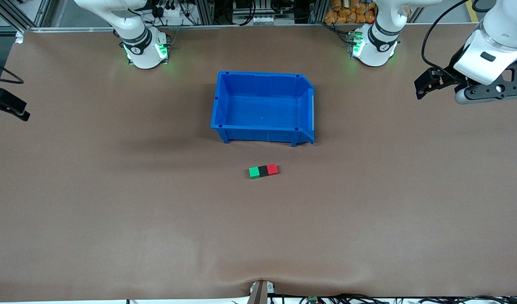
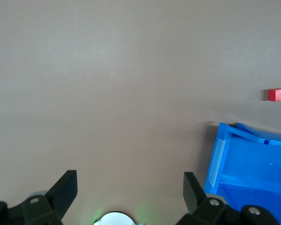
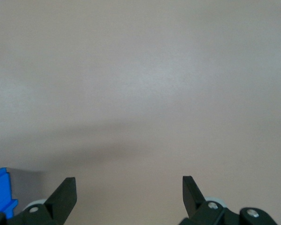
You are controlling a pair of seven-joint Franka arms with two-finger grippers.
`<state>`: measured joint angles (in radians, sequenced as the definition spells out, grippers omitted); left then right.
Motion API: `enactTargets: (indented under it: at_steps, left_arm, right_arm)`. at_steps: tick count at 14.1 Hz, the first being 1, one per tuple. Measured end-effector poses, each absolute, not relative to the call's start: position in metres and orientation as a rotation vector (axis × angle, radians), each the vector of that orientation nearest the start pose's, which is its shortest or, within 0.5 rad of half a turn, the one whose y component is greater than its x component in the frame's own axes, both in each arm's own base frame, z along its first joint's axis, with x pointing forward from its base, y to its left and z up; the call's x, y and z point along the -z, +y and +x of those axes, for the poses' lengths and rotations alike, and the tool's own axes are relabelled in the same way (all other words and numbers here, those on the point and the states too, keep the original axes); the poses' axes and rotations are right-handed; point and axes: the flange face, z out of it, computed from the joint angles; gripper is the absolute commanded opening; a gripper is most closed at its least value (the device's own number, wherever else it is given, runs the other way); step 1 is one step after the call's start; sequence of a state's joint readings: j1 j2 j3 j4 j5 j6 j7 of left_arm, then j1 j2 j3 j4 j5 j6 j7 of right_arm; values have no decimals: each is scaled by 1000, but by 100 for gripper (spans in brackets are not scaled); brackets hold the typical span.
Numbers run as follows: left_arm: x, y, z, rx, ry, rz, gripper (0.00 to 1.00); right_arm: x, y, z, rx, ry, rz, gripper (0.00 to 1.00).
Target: Attach green and red cubes to black cube
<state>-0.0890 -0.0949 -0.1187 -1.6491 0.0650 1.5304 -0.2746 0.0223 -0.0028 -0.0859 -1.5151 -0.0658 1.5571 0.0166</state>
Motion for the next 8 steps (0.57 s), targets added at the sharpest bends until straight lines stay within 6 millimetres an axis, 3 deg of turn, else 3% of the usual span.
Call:
enactTargets:
  at_steps: [8]
  left_arm:
    - [-642,-102,517,14,-107,-3066,100]
  right_arm:
    - [-648,-55,549,51,49,-3209,100]
